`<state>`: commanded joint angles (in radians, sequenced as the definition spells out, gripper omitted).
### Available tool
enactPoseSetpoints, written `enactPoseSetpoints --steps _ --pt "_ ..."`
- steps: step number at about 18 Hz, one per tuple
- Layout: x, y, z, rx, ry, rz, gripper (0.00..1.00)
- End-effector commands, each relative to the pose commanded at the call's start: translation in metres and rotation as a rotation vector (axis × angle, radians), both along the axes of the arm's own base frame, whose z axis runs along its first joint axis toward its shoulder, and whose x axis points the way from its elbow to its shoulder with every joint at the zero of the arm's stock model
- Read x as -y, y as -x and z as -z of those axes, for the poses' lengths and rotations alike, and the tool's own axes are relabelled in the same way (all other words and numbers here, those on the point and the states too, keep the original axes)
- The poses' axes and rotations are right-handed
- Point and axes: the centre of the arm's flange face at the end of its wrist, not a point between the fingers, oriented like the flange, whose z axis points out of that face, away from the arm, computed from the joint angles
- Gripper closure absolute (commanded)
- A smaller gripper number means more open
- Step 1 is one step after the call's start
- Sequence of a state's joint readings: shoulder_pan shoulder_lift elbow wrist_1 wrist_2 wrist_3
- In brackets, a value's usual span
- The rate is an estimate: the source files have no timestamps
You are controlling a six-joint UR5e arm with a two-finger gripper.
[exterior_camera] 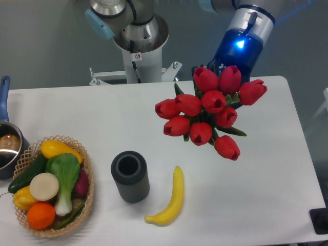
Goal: Insert the flowers into the vase
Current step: 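Carry the red tulip bunch with the gripper over the black vase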
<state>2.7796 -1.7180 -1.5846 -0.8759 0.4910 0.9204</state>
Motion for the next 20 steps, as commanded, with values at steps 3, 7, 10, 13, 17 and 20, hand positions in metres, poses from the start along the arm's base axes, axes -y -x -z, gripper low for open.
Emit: enactPoseSetpoints --steps 3,7,10,13,17,20 --pt "-0.004 -0.004 0.001 0.006 -0.003 0.010 0.78" --pt "-0.012 -0.010 0.001 0.015 -0.014 0.032 0.78" --pt "-0.020 -0.014 0.003 0.016 -0.013 0.050 0.78" --pt "-0.038 -0.026 0.004 0.018 -0.012 0.086 0.78" --pt "-0.065 -0.046 0.016 0.037 -0.005 0.145 0.78" --pt "-0.078 -0.063 0.021 0.057 -0.021 0.191 0.78"
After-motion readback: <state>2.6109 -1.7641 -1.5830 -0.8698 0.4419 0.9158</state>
